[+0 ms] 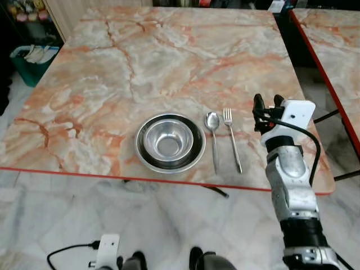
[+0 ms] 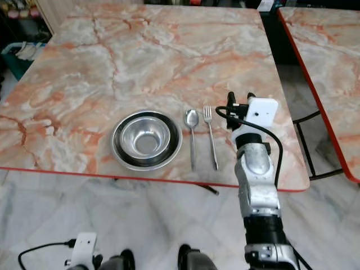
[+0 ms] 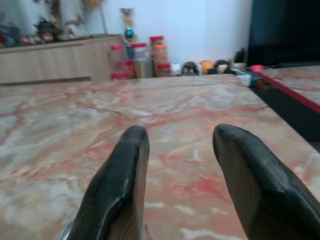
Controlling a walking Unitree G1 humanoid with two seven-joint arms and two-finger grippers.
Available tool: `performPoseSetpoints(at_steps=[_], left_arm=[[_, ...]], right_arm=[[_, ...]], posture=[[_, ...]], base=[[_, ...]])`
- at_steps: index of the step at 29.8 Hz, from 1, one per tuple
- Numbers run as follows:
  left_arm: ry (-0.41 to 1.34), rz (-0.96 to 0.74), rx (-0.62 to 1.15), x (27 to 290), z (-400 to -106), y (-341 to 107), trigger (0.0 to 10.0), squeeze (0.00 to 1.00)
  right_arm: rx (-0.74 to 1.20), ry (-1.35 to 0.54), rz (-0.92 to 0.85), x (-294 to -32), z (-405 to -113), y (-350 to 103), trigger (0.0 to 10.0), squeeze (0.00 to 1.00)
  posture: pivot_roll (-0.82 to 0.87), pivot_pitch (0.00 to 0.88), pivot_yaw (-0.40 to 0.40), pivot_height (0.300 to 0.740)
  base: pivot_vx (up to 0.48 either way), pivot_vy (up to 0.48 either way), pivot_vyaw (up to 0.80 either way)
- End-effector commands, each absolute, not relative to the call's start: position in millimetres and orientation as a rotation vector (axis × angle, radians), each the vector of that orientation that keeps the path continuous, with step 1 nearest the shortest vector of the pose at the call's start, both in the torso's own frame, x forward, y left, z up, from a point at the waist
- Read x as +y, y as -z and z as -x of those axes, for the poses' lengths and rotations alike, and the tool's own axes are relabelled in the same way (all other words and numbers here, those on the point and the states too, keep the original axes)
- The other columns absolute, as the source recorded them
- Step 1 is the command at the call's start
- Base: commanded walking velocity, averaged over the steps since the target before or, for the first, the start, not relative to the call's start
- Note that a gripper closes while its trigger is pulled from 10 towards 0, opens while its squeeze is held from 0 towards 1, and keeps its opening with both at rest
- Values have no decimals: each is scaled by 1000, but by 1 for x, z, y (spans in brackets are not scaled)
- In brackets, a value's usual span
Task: Setting the table
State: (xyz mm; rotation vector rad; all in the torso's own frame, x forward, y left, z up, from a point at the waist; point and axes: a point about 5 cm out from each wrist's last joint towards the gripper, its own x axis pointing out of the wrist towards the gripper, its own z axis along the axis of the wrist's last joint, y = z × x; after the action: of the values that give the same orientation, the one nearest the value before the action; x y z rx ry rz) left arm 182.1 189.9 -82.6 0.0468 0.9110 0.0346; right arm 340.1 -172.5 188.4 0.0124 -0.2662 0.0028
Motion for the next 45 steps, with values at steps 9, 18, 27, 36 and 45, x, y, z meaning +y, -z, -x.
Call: performPoseSetpoints(at_steps=[9,18,27,36,45], left_arm=[[-20,-41,1006,185,-159,94,10000,0],[-21,-43,1006,185,-159,94,10000,0],[-31,-38,1009,185,-159,95,10000,0],[-28,-35,1012,184,-158,95,10000,0],[-27,-36,1013,184,-158,95,10000,0]], right_arm=[[-259,32,5,-185,-330,-181,10000,0],[-243,38,5,-186,-328,-176,10000,0],[-195,38,3,-186,-325,-160,10000,0],[-126,37,6,-186,-323,-141,10000,0],[-47,50,6,-188,-317,-116,10000,0]], posture=[[-64,246,-2,740],[-60,246,-3,740],[-60,245,-5,740],[-61,241,-7,740],[-59,240,-6,740]], base=[[0,-303,0],[0,-300,0],[0,-66,0],[0,0,0],[0,0,0]])
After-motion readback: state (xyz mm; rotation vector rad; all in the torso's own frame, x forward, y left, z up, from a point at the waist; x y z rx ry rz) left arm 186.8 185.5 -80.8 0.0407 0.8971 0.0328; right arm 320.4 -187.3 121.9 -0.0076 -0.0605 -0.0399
